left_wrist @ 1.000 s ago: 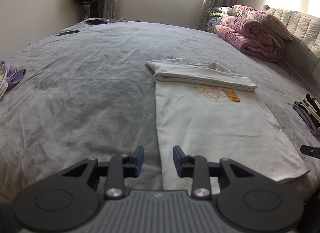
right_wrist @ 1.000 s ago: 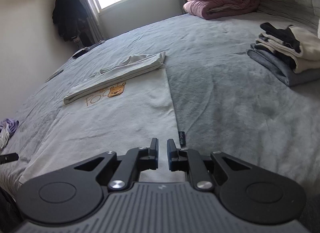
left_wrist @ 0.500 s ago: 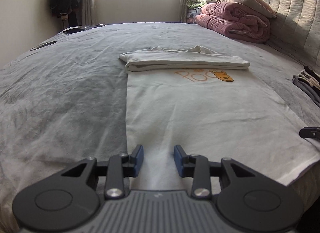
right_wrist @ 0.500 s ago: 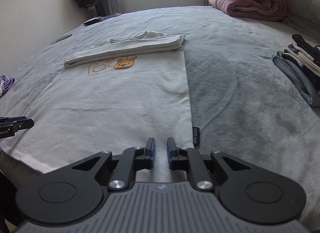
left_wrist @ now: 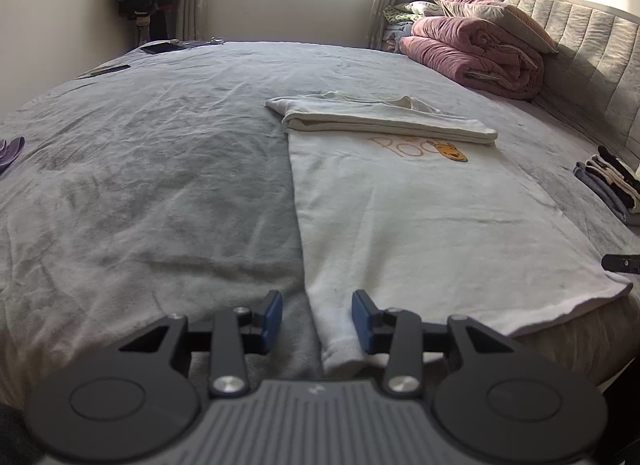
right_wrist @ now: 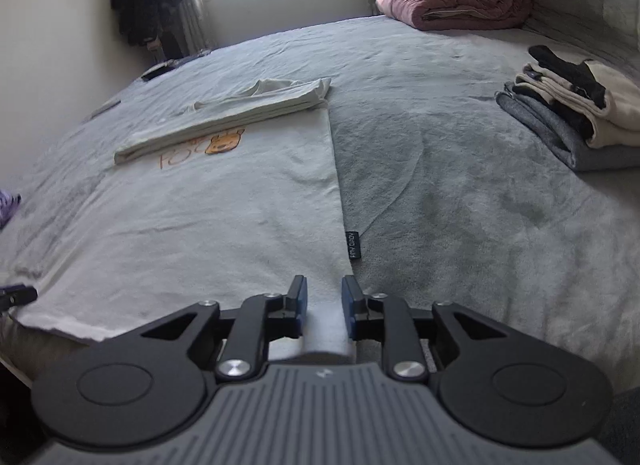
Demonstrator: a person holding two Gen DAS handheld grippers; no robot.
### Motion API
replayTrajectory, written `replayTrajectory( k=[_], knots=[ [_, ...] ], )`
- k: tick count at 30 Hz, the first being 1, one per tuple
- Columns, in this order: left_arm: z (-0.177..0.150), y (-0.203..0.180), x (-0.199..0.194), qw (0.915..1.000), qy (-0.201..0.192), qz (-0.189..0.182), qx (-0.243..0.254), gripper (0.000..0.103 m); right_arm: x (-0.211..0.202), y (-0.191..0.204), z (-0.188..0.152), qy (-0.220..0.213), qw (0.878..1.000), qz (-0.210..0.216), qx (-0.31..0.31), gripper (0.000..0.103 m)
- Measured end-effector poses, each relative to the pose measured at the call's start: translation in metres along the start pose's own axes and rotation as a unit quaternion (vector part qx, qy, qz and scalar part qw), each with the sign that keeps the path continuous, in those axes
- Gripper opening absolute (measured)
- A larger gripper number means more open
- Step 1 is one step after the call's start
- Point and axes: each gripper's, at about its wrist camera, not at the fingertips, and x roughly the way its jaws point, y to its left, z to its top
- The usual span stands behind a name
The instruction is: Fold clothes
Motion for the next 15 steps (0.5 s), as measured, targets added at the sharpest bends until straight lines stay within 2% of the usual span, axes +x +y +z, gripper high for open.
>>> replayTrajectory(
  k=[1,4,7,9,15],
  knots=[
    [-0.001,0.002,-0.002,1.0,0.0,-0.001,-0.004,0.04,-0.004,-0.006,0.0,-0.006,1.0,0.002,0.021,0.037],
    [-0.003,0.008,-0.008,0.9999,-0.002,-0.002,-0.014,0.041,-0.012,-0.026,0.003,-0.01,0.996,0.021,0.09,0.037],
    [-0.005,0.014,-0.013,0.9997,-0.003,-0.004,-0.025,0.041,-0.013,-0.036,0.003,0.004,0.991,0.036,0.132,0.037],
    [-0.007,0.018,-0.017,0.9995,-0.004,-0.006,-0.032,0.041,-0.014,-0.04,0.001,0.012,0.988,0.043,0.151,0.037],
    [-0.009,0.019,-0.015,0.9994,-0.002,-0.017,-0.031,0.04,-0.014,-0.035,-0.006,0.03,0.988,0.042,0.145,0.037]
  ],
)
